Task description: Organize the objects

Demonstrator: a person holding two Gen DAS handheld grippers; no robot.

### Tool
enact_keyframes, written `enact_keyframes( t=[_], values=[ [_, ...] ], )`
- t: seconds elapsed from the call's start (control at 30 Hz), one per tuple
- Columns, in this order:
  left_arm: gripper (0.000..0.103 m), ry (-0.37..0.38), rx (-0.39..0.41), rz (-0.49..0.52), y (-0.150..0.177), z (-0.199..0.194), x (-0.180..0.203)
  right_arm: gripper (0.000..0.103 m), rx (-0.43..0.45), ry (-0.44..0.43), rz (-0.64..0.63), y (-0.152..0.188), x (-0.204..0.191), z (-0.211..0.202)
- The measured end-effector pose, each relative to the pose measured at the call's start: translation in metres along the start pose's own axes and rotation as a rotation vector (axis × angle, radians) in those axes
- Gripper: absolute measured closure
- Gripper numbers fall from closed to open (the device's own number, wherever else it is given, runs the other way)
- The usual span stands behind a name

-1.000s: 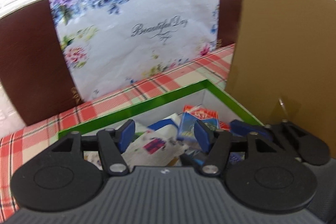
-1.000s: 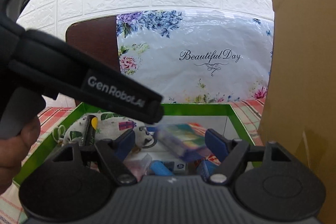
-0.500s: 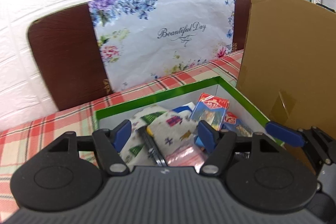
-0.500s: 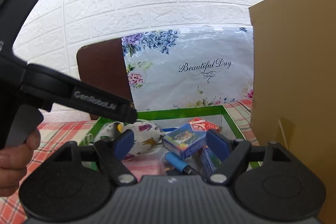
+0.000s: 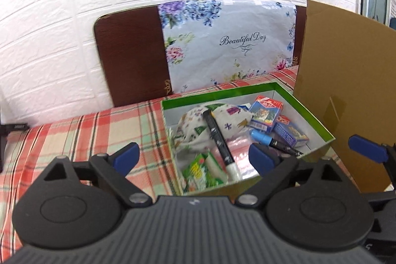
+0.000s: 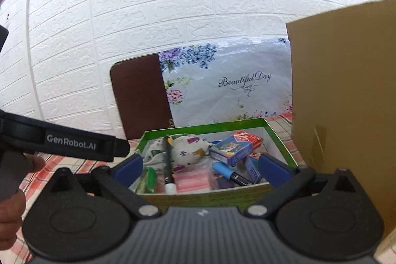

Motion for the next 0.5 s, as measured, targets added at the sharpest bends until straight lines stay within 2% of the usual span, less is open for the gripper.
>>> enact_keyframes(
  t=[0.07, 0.23, 0.4, 0.5],
  values=[
    [0.0, -0.02, 0.009, -0.015, 0.004, -0.008, -0.005, 0.0, 0.003, -0.006, -0.011, -0.001, -0.007, -0.009],
    [0.0, -0.055, 0.01, -0.017, 0.018, -0.025, -0.015, 0.0, -0.013, -0.035, 0.012, 0.006, -0.016, -0.022],
    [0.0, -0.083, 0.01, -0.026, 0.028, -0.033, -0.029, 0.0, -0.044, -0.026, 0.019, 0.014, -0.026, -0.025],
    [0.0, -0.125, 0.009, -0.019, 0.032, -0.033, -0.037, 0.0, -0.055, -0.002, -0.009, 0.016, -0.033, -0.025]
  ],
)
Point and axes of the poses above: each gripper's, at about its wrist camera, not at the fingertips, and z roughly the way its jaws point, x to its right, y to its underside, the point moved 5 cm from there along z, roughly the way its jaws point, and after that the axes turned 7 degrees about -z, right-handed, at the moved point
